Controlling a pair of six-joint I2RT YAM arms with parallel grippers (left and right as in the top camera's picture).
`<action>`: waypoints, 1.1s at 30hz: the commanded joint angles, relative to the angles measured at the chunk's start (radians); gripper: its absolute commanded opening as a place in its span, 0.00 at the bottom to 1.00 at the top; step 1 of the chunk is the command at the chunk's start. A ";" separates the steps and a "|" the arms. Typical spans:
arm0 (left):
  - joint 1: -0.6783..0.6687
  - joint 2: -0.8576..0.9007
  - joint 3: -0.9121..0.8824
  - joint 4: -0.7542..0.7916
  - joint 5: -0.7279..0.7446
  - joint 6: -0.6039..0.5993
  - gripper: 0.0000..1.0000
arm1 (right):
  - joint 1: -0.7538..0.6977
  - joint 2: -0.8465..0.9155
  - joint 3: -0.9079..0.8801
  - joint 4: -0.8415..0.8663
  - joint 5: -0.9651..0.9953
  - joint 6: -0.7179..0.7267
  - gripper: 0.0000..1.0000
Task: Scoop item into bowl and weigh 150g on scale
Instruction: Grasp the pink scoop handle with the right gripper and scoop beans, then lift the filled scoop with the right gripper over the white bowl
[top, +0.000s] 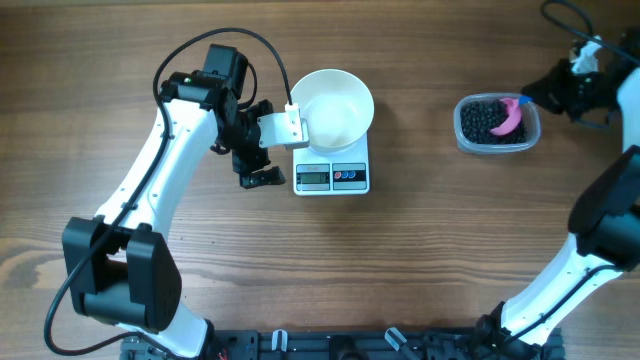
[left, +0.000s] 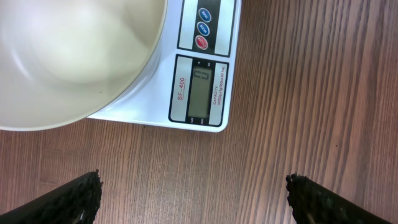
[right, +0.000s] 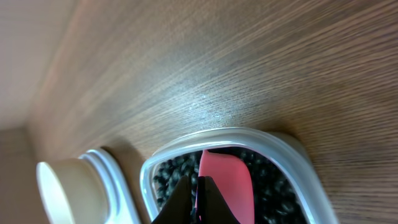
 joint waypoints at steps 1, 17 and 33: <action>-0.003 0.005 -0.007 -0.003 0.024 0.019 1.00 | -0.043 0.023 0.009 -0.001 -0.122 -0.034 0.04; -0.003 0.005 -0.007 -0.003 0.024 0.019 1.00 | -0.092 0.023 0.009 -0.068 -0.195 -0.240 0.04; -0.003 0.005 -0.007 -0.003 0.024 0.019 1.00 | -0.091 0.023 0.009 -0.039 -0.415 -0.211 0.04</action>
